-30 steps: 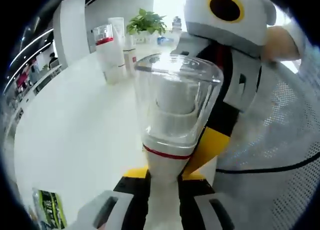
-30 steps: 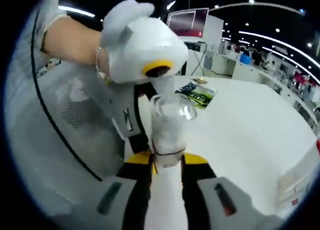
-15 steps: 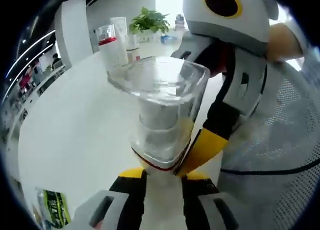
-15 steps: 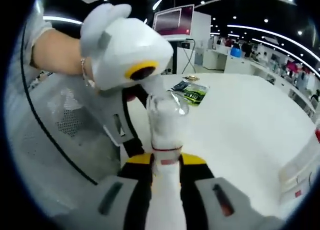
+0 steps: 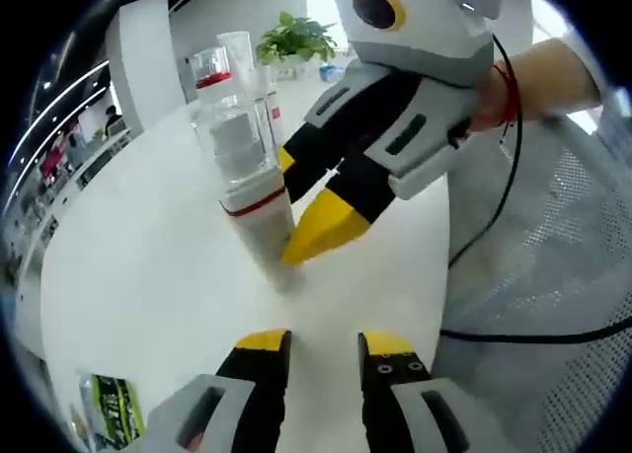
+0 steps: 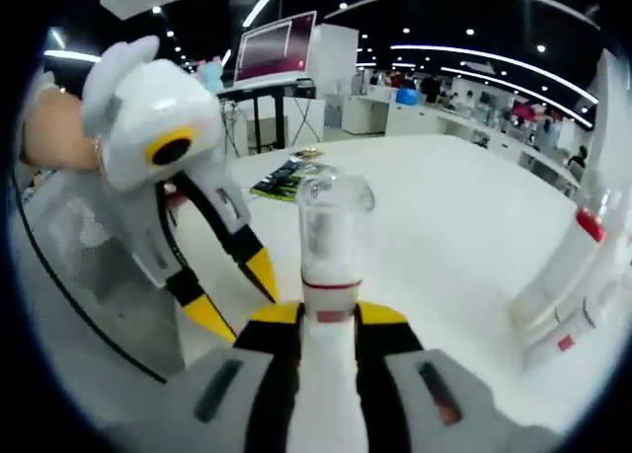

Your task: Arrange the skincare products in the storage area until every visible bottle or jar stands upright without overlapping.

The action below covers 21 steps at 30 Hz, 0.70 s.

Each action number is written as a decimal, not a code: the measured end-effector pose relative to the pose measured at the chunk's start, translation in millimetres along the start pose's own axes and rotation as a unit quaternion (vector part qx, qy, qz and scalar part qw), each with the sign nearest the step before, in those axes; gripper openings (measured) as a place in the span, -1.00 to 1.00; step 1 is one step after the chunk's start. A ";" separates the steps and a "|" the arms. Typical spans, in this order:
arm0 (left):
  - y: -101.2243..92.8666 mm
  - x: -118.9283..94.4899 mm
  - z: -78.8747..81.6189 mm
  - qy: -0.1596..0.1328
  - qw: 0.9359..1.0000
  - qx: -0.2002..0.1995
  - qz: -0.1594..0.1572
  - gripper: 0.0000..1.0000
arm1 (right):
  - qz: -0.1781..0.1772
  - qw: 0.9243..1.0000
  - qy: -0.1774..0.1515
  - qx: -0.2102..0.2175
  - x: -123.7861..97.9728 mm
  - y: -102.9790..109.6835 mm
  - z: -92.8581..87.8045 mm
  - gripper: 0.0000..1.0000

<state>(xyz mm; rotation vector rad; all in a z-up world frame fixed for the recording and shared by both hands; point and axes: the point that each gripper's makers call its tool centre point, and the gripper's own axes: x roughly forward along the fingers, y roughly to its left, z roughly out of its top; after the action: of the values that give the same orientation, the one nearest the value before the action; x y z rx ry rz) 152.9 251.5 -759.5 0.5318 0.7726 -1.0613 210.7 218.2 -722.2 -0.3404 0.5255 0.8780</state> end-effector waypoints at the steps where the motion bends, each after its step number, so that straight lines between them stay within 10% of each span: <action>1: 0.0 -0.1 0.0 0.000 1.000 0.002 0.000 -0.43 | -0.021 1.000 0.001 0.001 -0.8 -10.5 -1.9 -0.60; 7: 0.7 -0.3 0.1 0.003 1.000 0.004 0.000 -0.42 | -0.099 0.993 0.012 0.065 -7.8 -52.8 -12.6 -0.60; 16: 1.2 -0.8 1.1 0.004 1.000 0.019 0.003 -0.42 | -0.222 0.963 0.047 0.144 -26.2 -111.9 -43.8 -0.63; 18: 1.1 -0.9 1.2 0.004 1.000 0.019 0.003 -0.42 | -0.242 0.958 0.069 0.140 -30.4 -119.6 -52.6 -0.96; 21: 1.2 -0.8 1.6 0.005 1.000 0.022 0.005 -0.41 | -0.253 0.954 0.068 0.145 -32.4 -128.6 -55.8 -0.94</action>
<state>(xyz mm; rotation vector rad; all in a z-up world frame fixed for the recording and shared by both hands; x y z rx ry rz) 154.3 251.3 -757.7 0.5782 0.7550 -1.0694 279.9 93.5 -740.9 -0.2489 0.6482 0.2744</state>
